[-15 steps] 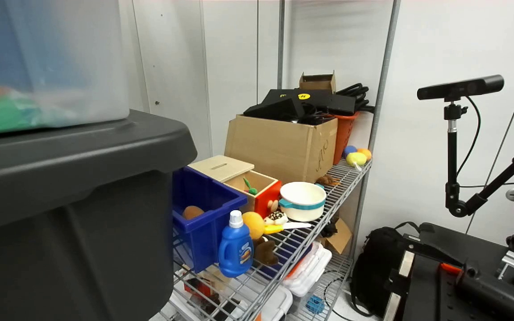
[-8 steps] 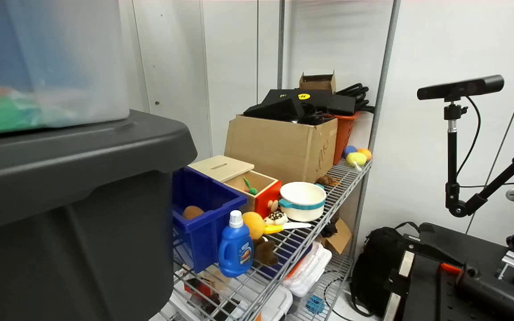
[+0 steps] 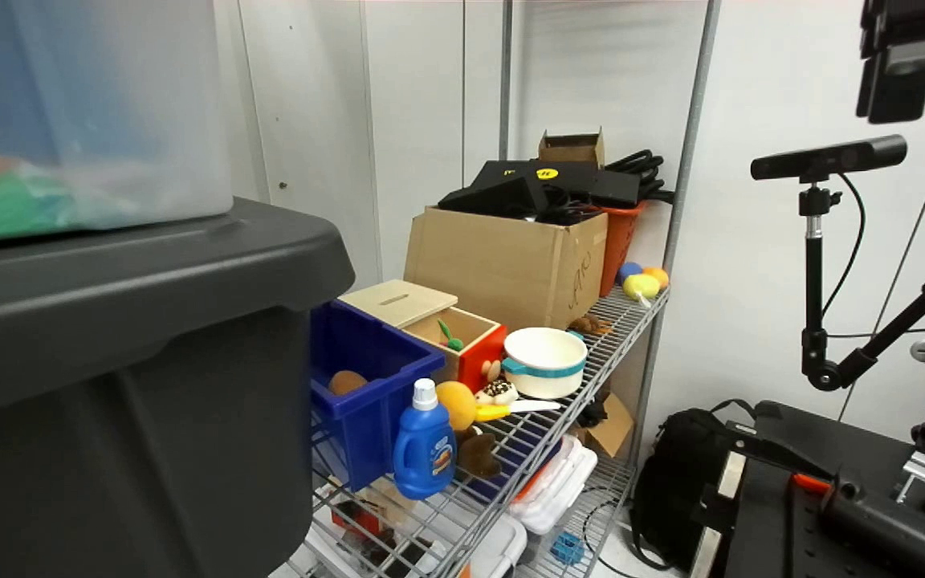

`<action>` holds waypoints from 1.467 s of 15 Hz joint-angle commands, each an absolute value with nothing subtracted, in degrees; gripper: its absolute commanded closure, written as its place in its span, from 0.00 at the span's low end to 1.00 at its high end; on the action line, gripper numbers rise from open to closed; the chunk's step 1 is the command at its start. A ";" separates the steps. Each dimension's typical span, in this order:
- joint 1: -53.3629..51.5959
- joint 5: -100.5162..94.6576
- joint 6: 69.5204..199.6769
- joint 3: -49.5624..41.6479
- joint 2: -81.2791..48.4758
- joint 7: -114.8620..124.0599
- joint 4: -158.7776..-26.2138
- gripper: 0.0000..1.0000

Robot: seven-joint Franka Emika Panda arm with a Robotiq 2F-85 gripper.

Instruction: Pick up the animal plush toy and put it in the bowl

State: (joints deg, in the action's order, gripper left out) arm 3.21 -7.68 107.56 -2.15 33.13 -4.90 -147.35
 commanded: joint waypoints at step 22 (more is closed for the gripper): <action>3.62 -16.40 124.45 -3.96 5.53 -13.77 -135.02 0.00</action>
State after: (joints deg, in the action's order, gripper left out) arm 3.46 -14.34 123.19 -3.91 8.12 -12.36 -137.67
